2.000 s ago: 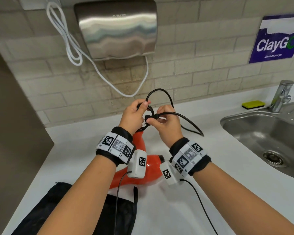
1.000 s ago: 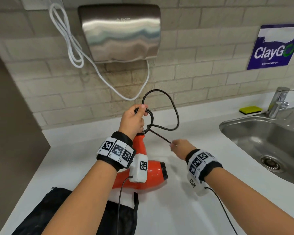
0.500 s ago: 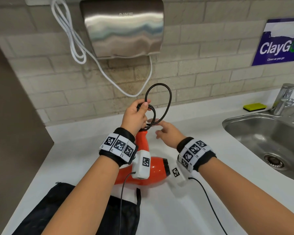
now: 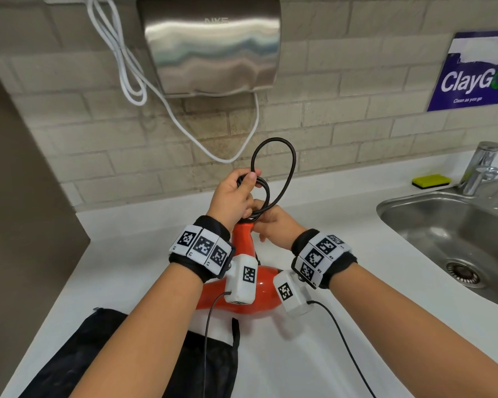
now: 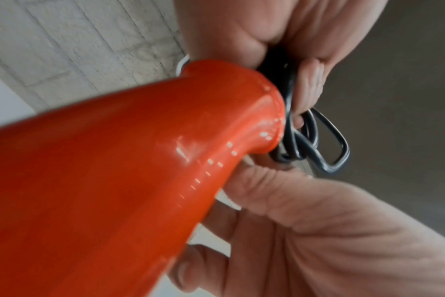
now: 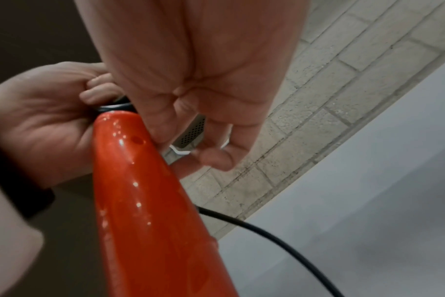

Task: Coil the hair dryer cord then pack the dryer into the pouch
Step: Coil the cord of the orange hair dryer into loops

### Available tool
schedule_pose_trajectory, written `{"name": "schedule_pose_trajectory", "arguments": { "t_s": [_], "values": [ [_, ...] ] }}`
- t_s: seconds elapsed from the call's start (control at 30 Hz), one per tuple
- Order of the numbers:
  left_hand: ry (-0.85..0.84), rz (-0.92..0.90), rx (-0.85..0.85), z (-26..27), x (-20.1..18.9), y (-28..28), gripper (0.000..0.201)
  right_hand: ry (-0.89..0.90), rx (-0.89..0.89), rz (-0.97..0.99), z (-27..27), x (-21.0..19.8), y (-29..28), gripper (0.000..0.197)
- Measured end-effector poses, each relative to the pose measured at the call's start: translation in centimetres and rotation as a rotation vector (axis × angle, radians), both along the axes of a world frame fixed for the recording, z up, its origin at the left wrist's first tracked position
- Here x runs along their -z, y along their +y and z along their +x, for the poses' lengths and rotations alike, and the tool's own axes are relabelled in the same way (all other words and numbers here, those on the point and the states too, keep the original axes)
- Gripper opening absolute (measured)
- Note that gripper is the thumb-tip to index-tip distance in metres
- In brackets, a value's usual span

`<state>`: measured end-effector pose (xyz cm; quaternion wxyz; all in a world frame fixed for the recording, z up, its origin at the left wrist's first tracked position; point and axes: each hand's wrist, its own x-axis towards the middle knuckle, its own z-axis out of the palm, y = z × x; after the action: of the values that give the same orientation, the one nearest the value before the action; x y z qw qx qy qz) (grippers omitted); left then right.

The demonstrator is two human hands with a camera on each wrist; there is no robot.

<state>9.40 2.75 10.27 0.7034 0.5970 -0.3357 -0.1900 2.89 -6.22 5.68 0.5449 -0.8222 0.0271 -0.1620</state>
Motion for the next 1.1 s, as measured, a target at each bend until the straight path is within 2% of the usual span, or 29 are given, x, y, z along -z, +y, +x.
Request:
{"name": "schedule_pose_trajectory", "arguments": {
  "t_s": [0.27,0.37,0.47,0.53,0.57,0.63,0.7,0.8,0.93,1.0,1.03,1.1],
  "values": [
    [-0.018,-0.007,0.057,0.2,0.0,0.3,0.016,0.045,-0.065,0.096,0.1,-0.4,0.2,0.045],
    [-0.026,-0.010,0.077,0.3,0.0,0.5,0.018,0.070,-0.057,0.052,0.2,-0.4,0.1,0.029],
    [-0.037,0.001,0.093,0.3,-0.1,0.8,0.018,0.098,0.179,0.028,0.5,1.1,-1.3,0.013],
    [-0.021,0.006,0.098,0.3,0.0,0.9,0.018,0.072,0.400,0.029,0.3,2.3,-2.9,0.016],
    [-0.004,0.003,0.100,0.2,0.0,0.9,0.019,0.107,0.493,0.005,-0.1,3.1,-4.1,0.019],
    [0.013,0.006,0.103,0.2,0.0,1.0,0.021,0.296,0.614,-0.060,-1.5,4.7,-6.5,0.013],
    [0.008,0.022,0.102,0.2,0.0,1.0,0.020,0.463,0.675,-0.124,-3.1,5.7,-8.3,0.013],
    [0.027,0.016,0.089,0.2,-0.1,0.8,0.019,0.518,0.707,-0.189,-4.1,6.0,-9.4,0.022],
    [0.042,0.005,0.059,0.1,-0.1,0.5,0.020,0.630,0.626,-0.217,-4.0,4.6,-8.0,0.025],
    [0.016,0.011,0.045,0.1,-0.1,0.5,0.020,0.589,0.558,-0.276,-3.8,3.3,-7.1,0.035],
    [0.000,0.015,0.039,0.1,-0.1,0.4,0.019,0.498,0.550,-0.298,-3.7,2.5,-6.5,0.037],
    [-0.028,0.022,0.024,0.0,0.0,0.4,0.019,0.196,0.554,-0.269,-3.1,0.4,-4.8,0.031]
  ]
}}
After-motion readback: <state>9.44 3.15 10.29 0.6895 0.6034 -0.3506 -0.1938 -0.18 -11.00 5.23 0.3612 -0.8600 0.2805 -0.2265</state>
